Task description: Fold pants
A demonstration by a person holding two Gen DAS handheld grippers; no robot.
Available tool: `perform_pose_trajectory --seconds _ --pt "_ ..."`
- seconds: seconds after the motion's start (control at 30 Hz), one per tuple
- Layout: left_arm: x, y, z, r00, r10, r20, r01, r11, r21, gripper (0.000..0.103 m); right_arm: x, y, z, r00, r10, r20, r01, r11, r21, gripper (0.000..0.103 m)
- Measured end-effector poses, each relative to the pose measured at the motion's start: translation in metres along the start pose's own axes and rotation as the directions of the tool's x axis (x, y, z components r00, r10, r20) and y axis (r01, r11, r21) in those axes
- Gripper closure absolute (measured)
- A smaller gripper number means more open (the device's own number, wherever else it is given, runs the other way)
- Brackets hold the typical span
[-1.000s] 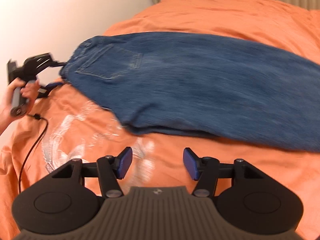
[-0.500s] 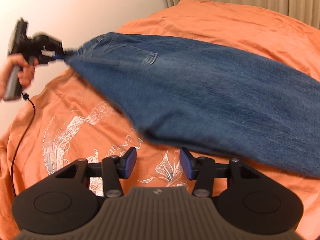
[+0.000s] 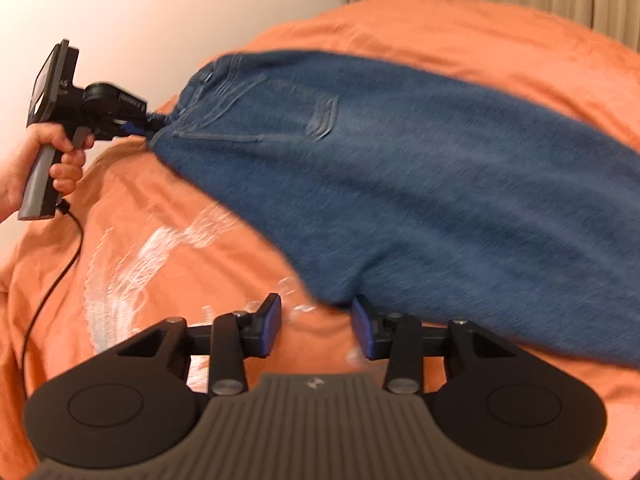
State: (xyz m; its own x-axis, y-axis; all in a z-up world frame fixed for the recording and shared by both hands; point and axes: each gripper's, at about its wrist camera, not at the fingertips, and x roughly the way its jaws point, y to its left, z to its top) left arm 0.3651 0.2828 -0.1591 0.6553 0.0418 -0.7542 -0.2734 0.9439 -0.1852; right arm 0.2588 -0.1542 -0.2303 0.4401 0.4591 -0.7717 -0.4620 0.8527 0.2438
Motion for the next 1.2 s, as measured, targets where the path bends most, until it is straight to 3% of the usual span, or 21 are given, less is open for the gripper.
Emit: perform_pose_trajectory --seconds 0.17,0.3,0.43,0.5,0.6,0.7,0.8,0.9,0.97,1.07,1.13,1.2 --pt "0.0 -0.004 0.003 1.0 0.013 -0.009 -0.012 1.0 0.017 0.087 0.007 0.011 -0.006 0.998 -0.062 0.025 0.062 0.998 -0.006 0.073" --pt "0.001 -0.007 0.006 1.0 0.024 -0.02 -0.023 0.999 0.031 0.087 -0.002 0.022 -0.003 0.968 -0.211 0.137 0.223 0.972 -0.077 0.073" --pt "0.002 -0.01 0.008 0.999 0.039 -0.03 -0.038 0.999 0.035 0.087 0.003 0.014 0.005 0.977 -0.171 0.13 0.18 0.981 -0.067 0.075" --pt "0.0 -0.012 0.01 0.999 0.048 -0.026 -0.047 0.998 0.043 0.087 0.004 0.013 0.006 0.983 -0.134 0.126 0.144 0.987 -0.072 0.094" --pt "-0.002 -0.015 0.014 0.998 0.065 -0.026 -0.063 0.996 0.058 0.087 -0.011 0.021 0.006 0.981 -0.116 0.157 0.132 0.986 -0.099 0.096" --pt "0.007 -0.022 0.014 0.993 0.105 -0.047 -0.1 0.991 0.094 0.086 -0.009 0.014 -0.005 0.993 -0.079 0.092 0.084 0.995 -0.059 0.1" --pt "0.013 -0.033 0.011 0.987 0.155 -0.041 -0.148 0.978 0.146 0.086 0.012 0.007 -0.022 0.996 -0.083 0.029 0.084 0.996 -0.023 0.101" --pt "0.012 -0.044 0.009 0.978 0.203 -0.036 -0.191 0.957 0.219 0.081 0.015 0.002 -0.024 0.997 -0.077 0.023 0.076 0.997 0.025 0.101" --pt "0.006 -0.049 0.01 0.971 0.241 -0.013 -0.229 0.936 0.266 0.067 0.011 0.002 -0.023 0.998 -0.065 0.005 0.065 0.997 0.035 0.103" --pt "-0.012 -0.052 0.012 0.969 0.247 0.018 -0.242 0.93 0.277 0.066 -0.004 -0.007 -0.028 0.998 -0.054 -0.015 0.055 0.997 0.053 0.103" --pt "-0.026 -0.056 0.011 0.963 0.263 0.049 -0.266 0.918 0.296 0.059 -0.021 -0.017 -0.031 0.998 -0.061 0.009 0.06 0.996 0.07 0.1" --pt "-0.039 -0.063 0.011 0.945 0.312 0.1 -0.327 0.89 0.317 0.057 -0.043 -0.033 -0.032 0.997 -0.071 0.035 0.067 0.993 0.097 0.093"
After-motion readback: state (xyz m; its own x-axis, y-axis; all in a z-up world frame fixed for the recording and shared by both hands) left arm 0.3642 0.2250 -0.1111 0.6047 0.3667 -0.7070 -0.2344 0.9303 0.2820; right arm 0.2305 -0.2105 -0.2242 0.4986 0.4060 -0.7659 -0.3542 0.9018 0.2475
